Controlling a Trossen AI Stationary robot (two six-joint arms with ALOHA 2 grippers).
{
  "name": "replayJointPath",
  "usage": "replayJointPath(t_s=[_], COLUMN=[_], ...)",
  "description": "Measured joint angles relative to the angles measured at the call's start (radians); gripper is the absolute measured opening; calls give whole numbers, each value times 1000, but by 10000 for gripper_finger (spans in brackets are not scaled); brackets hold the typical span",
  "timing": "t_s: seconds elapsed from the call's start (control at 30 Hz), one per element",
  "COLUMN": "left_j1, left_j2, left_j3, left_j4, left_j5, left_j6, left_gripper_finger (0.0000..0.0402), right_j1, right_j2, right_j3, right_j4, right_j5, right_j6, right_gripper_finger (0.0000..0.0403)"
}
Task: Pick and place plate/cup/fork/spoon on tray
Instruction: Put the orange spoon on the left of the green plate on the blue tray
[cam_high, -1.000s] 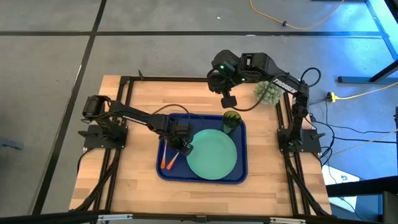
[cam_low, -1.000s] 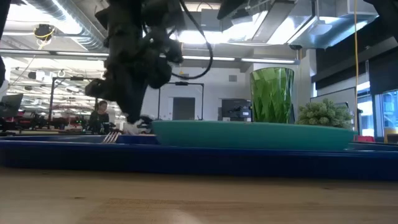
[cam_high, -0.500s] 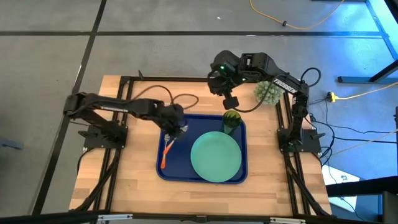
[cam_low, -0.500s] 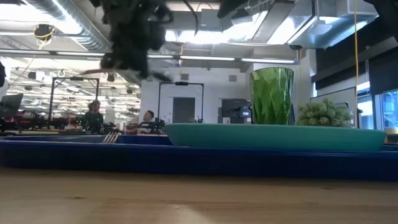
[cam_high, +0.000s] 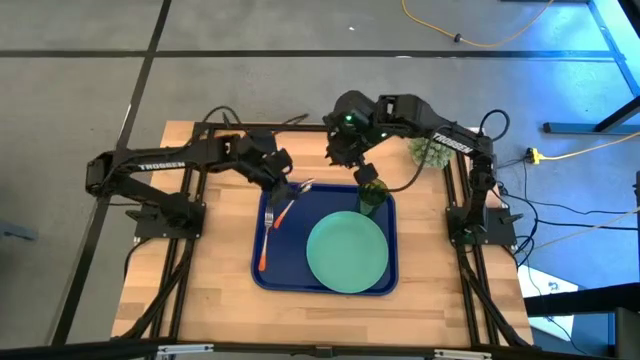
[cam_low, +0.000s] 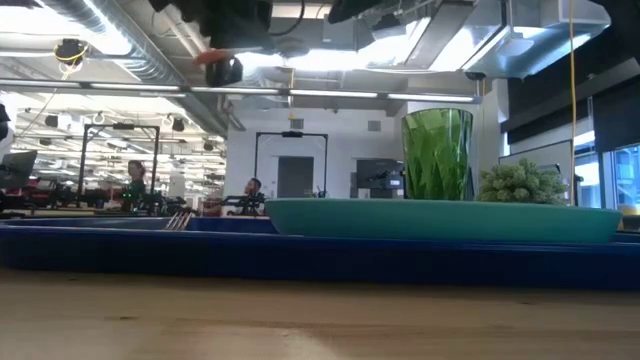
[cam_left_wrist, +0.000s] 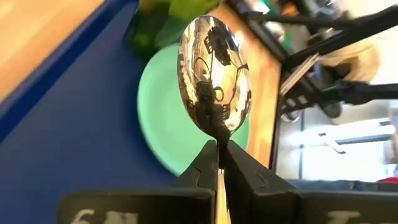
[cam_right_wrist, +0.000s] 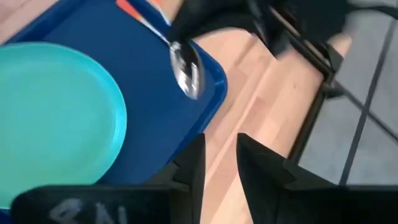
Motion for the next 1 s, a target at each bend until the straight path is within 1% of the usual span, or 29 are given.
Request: replayJointPath(t_s=[0.2, 0.33, 0.53, 0.67, 1.0], left_j1=[51, 59, 60, 63, 116], left_j2=[2, 2, 3, 3, 3], left_j3=[0, 0, -2, -2, -1], left_j4=[20, 73, 75, 75, 79], left_j5=[94, 171, 168, 167, 183], left_j6=[46, 84, 104, 113, 123], left_gripper_finger=[2, 2, 2, 1, 0], right_j1=[43, 66, 77, 77, 79], right_j2=[1, 0, 0, 0, 0], right_j3=[-83, -127, -167, -174, -174], right_j4=[74, 166, 212, 214, 205], right_j5=[1, 1, 65, 69, 75], right_j6=[-91, -97, -123, -124, -149], right_gripper_finger=[94, 94, 94, 94, 94])
